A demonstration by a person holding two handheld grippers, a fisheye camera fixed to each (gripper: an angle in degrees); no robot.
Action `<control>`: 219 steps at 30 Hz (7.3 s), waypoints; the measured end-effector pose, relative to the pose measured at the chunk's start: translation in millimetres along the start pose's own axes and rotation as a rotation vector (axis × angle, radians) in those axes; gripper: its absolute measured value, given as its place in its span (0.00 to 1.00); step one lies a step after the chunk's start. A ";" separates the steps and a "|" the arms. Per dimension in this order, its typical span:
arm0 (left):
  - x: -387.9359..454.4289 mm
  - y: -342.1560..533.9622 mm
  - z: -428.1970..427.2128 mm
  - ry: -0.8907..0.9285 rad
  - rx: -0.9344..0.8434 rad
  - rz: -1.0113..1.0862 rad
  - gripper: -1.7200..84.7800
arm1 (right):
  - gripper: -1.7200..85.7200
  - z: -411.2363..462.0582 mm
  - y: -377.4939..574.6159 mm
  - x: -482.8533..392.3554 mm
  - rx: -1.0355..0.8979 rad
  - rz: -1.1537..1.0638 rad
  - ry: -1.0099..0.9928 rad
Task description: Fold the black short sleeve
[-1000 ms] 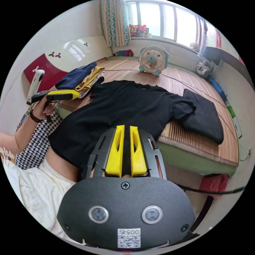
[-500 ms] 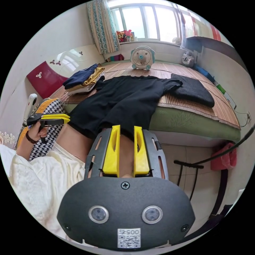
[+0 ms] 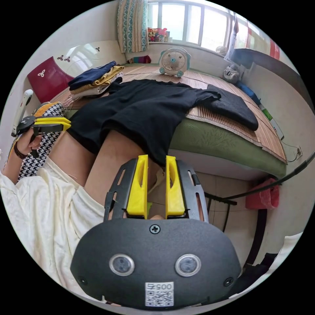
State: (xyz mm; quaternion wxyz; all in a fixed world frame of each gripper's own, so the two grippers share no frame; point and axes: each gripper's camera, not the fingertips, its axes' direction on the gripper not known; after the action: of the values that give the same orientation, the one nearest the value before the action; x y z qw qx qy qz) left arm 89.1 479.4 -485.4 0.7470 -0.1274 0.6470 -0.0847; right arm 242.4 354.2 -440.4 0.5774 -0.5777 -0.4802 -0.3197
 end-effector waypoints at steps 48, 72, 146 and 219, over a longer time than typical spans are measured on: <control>-22.3 -14.0 -58.7 0.141 0.025 0.173 0.11 | 0.08 -2.4 1.0 -43.7 0.009 -0.206 -0.056; -14.6 -10.0 -60.1 0.064 0.007 0.203 0.05 | 0.07 2.4 12.5 -61.9 -0.009 -0.202 -0.019; 5.6 1.4 -60.8 0.085 0.041 0.208 0.07 | 0.01 -9.8 10.3 -59.3 -0.029 0.035 0.089; -67.9 -67.0 86.2 0.239 0.099 -0.193 0.01 | 0.02 54.7 -88.9 -59.8 0.129 0.204 0.001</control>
State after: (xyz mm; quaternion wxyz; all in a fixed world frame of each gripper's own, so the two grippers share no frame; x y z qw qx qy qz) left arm 166.7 442.3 -389.9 0.6585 -0.1411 0.7111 -0.2021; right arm 130.0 385.0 -470.7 0.6434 -0.5849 -0.4381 -0.2280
